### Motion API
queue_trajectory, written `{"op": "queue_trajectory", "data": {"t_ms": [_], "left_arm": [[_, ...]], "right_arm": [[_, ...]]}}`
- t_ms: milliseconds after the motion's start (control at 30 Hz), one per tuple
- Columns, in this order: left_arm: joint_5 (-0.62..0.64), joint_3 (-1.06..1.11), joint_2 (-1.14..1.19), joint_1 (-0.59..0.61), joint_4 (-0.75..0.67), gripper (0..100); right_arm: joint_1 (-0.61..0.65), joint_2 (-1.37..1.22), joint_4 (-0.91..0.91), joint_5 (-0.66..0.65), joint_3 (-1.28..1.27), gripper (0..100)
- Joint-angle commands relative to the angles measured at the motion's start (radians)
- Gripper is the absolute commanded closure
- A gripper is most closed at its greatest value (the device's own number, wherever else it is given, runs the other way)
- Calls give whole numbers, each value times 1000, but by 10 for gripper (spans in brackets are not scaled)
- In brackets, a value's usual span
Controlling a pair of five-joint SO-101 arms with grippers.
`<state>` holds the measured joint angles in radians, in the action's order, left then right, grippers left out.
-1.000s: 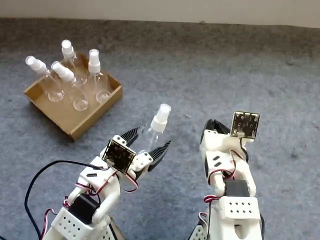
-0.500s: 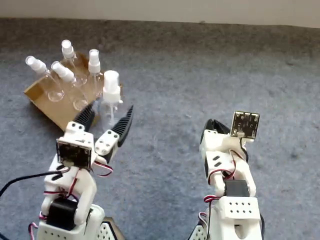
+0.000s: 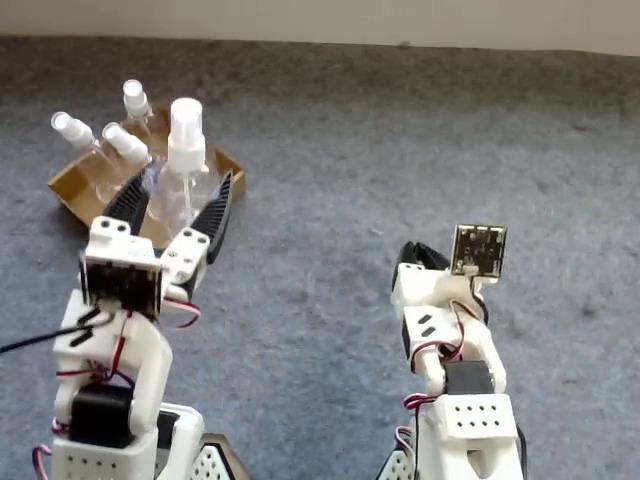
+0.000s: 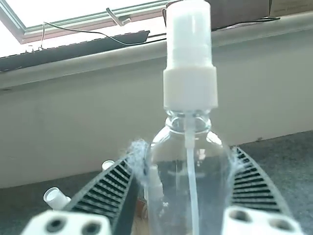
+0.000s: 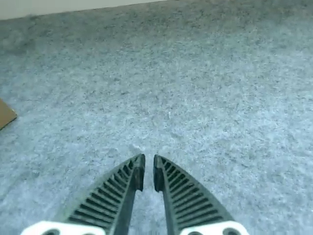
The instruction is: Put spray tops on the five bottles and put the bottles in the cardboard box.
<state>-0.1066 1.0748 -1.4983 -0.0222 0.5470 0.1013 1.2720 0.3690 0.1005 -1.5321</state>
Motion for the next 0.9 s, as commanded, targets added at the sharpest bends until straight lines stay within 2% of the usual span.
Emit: {"op": "queue_trajectory", "data": {"t_ms": [0,67,267,533,667,800,867], "left_arm": [[-6,-177,179,10,-6,846],[-2,-191,228,8,-6,846],[166,-191,315,-38,-89,846],[172,-166,386,-234,-195,846],[170,-67,403,-291,-331,846],[172,50,406,-302,-519,846],[175,93,406,-302,-568,846]], "right_arm": [[35,5,-30,-3,-22,974],[77,5,-30,-3,-41,974],[211,5,-30,-5,-50,979],[254,5,-30,-8,-50,980],[343,5,-30,-5,-50,980],[414,7,-30,-2,-50,980],[438,7,-30,-2,-50,980]]}}
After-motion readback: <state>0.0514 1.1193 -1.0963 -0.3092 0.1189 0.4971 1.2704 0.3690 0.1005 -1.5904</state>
